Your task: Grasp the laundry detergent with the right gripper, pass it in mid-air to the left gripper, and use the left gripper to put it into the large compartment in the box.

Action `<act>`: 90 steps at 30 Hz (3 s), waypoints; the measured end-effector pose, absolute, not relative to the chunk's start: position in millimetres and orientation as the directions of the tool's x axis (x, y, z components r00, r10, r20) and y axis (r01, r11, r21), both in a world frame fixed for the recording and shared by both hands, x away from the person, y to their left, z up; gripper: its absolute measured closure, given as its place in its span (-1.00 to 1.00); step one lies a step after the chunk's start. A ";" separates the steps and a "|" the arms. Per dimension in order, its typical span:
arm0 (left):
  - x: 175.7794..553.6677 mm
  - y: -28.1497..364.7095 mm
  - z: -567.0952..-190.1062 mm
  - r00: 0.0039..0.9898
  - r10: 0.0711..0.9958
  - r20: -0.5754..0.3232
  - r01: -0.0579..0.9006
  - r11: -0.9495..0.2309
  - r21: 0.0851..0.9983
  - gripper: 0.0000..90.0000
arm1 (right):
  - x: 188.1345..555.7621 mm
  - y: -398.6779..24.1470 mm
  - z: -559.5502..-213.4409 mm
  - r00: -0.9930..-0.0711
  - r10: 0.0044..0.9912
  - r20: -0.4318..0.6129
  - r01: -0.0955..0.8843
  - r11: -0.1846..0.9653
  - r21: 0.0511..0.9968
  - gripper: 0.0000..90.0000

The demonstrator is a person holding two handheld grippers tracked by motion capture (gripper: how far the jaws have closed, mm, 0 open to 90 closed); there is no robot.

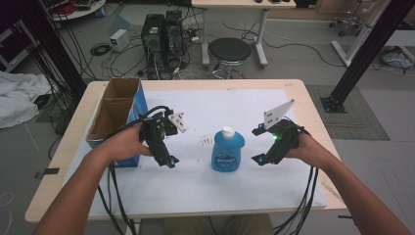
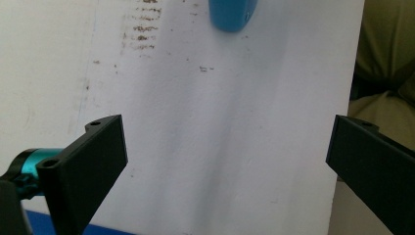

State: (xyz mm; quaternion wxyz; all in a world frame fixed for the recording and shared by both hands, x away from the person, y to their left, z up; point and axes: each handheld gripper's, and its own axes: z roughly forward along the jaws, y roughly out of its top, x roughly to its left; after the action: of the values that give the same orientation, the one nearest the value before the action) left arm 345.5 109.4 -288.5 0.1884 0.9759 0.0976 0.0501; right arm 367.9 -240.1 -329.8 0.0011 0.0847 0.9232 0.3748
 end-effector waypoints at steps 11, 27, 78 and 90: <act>345.9 108.1 -288.9 0.975 0.210 0.065 0.171 -0.910 0.377 -0.96 | 367.4 -236.0 -344.0 -0.986 0.152 0.065 0.150 0.663 0.734 -0.94; 347.1 108.0 -289.6 0.975 0.211 0.065 0.172 -0.909 0.380 -0.96 | 373.6 -215.8 -363.4 -0.987 0.136 0.082 0.148 0.610 0.778 -0.94; 346.1 107.8 -291.5 0.976 0.208 0.068 0.168 -0.911 0.377 -0.96 | 375.6 -195.3 -402.9 -0.985 0.115 0.126 0.163 0.418 0.894 -0.56; 345.8 108.3 -292.1 0.975 0.210 0.066 0.170 -0.910 0.377 -0.96 | 377.4 -194.0 -406.7 -0.986 0.112 0.122 0.158 0.415 0.896 -0.42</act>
State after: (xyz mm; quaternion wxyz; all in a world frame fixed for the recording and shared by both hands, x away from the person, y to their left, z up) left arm 345.8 108.3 -292.1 0.1880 0.9759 0.0974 0.0527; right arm 377.4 -194.0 -406.7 -0.0215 0.0804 0.8410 0.5346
